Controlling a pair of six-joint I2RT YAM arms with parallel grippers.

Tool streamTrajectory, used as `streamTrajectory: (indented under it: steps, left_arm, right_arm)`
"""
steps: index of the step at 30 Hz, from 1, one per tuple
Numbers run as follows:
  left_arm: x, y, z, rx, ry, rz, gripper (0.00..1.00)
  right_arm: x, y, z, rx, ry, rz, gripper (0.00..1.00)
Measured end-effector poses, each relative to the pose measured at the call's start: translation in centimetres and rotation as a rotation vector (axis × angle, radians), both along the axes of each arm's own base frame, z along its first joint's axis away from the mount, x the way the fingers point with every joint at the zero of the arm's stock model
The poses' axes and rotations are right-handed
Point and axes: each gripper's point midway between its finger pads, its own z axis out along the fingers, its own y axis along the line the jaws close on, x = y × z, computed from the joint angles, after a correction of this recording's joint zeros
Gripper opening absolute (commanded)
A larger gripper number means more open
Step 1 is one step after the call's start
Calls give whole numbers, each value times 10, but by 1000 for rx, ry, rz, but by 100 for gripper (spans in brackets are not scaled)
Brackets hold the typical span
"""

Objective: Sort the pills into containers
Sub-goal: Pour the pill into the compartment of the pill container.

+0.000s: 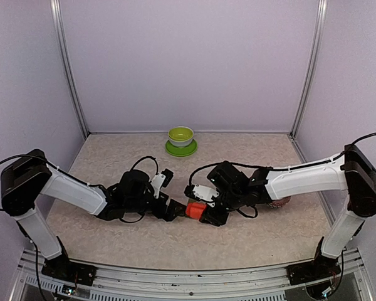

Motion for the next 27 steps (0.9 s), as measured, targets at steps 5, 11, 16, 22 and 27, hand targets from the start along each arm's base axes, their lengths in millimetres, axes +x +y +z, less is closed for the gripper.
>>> streamTrajectory:
  steps: [5, 11, 16, 22, 27]
  left_arm:
    - [2, 2, 8, -29, -10, 9, 99]
    - [9, 13, 12, -46, -9, 46, 99]
    - [12, 15, 11, -51, 1, 54, 99]
    - [7, 12, 4, -50, 30, 27, 99]
    - [2, 8, 6, -67, 42, -4, 99]
  right_arm:
    - [0, 1, 2, 53, -30, 2, 4]
    - [-8, -7, 3, 110, -59, 14, 4]
    - [-12, -10, 18, 178, -100, 32, 4]
    - [-17, -4, 36, 255, -125, 74, 4]
    - [-22, 0, 39, 280, -117, 102, 4]
